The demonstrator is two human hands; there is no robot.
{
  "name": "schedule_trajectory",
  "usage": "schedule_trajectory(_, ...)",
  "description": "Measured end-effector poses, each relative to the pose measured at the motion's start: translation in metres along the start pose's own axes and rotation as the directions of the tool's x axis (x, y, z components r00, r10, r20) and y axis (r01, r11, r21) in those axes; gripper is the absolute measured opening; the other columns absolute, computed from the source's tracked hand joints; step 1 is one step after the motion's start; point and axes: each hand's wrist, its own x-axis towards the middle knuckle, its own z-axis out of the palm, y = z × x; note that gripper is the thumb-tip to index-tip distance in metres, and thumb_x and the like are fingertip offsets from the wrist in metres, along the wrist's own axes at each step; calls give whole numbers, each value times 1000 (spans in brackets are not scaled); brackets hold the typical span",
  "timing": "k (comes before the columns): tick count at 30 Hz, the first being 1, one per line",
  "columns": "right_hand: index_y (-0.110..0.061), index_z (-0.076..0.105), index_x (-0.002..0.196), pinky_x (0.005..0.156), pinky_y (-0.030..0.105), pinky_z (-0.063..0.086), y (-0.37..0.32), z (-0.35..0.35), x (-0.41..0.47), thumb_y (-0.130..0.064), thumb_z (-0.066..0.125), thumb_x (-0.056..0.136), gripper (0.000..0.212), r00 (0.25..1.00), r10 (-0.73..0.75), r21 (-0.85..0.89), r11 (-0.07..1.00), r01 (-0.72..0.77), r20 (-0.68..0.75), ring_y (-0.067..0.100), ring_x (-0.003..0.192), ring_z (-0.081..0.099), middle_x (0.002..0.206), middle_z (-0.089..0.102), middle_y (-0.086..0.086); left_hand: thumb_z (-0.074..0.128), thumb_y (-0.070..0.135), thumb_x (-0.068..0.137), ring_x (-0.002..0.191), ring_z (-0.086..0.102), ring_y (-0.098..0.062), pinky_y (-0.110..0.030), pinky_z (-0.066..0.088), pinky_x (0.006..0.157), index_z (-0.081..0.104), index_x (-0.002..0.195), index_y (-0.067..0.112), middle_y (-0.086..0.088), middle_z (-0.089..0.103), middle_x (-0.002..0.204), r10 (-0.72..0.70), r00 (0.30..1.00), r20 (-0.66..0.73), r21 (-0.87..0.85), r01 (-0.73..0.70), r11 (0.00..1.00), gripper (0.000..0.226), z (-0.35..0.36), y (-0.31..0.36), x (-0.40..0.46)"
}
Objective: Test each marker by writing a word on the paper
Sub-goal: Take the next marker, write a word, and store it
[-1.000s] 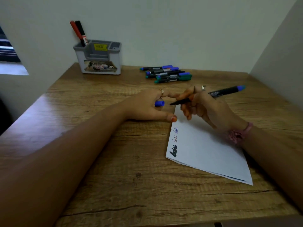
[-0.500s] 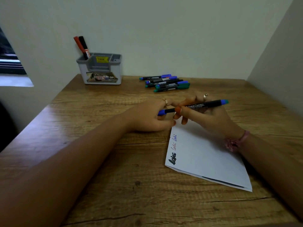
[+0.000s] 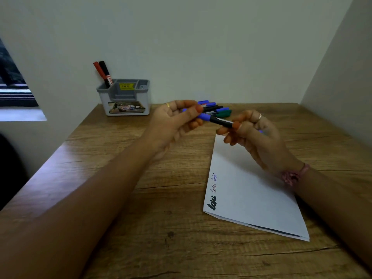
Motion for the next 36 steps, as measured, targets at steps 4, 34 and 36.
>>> schedule_trajectory(4,-10,61,89,59,20,52,2,3,-2,-18,61,80,12,989,-122,-254,962,96,-88,14,65,69,83,75,-4,68,13,78,63,64,-5,-14,54,60,60,99,6,-3,70,79,-137,970,-200,-343,62,937,23,7,-10,2)
schedule_trajectory(34,-30,9,148,114,23,0,19,-12,-4,-79,23,77,88,856,435,-933,334,134,279,-8,137,4,156,4,-13,56,3,90,82,64,-12,-28,58,77,58,103,12,-5,63,92,198,742,-640,-209,-416,885,16,-83,50,30)
schedule_trajectory(36,-31,8,148,114,23,-1,18,-12,-3,-91,12,63,104,854,439,-931,343,127,279,-9,136,3,155,4,-15,56,3,90,78,64,-12,-27,58,75,57,109,9,-4,62,89,225,677,-701,-164,-459,873,20,-99,65,37)
